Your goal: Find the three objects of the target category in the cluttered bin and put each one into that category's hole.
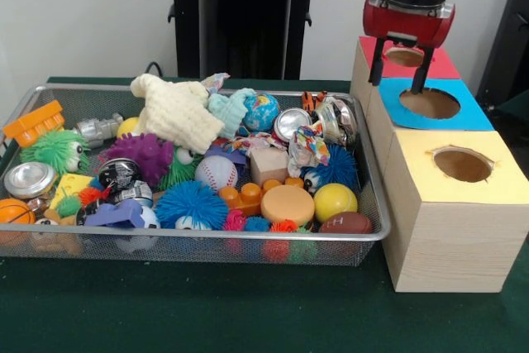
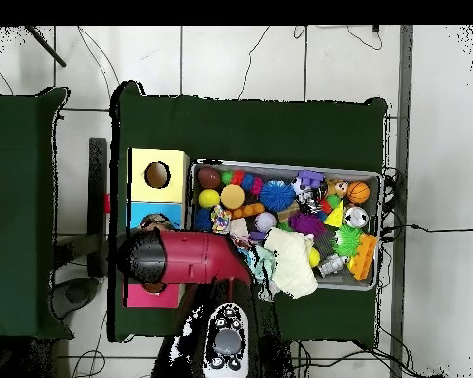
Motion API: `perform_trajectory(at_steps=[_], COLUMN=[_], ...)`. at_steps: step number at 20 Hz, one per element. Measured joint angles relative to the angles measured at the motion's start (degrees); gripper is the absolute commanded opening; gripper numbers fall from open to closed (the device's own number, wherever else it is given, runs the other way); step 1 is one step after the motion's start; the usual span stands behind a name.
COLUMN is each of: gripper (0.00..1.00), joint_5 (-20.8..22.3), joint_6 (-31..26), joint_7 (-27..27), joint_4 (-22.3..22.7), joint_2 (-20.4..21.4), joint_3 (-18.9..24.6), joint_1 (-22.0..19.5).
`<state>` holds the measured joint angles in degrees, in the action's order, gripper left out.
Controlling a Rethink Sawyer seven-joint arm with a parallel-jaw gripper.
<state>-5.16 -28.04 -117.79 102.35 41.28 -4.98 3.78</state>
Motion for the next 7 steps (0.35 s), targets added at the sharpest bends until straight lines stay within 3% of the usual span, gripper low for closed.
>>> perform_trajectory(at_steps=[7], gripper=[1.0], joint_5=[0.0], joint_6=[4.2], joint_7=[0.0], joint_4=[0.3], joint_2=[-0.8], joint_3=[0.0], joint_1=[-2.7])
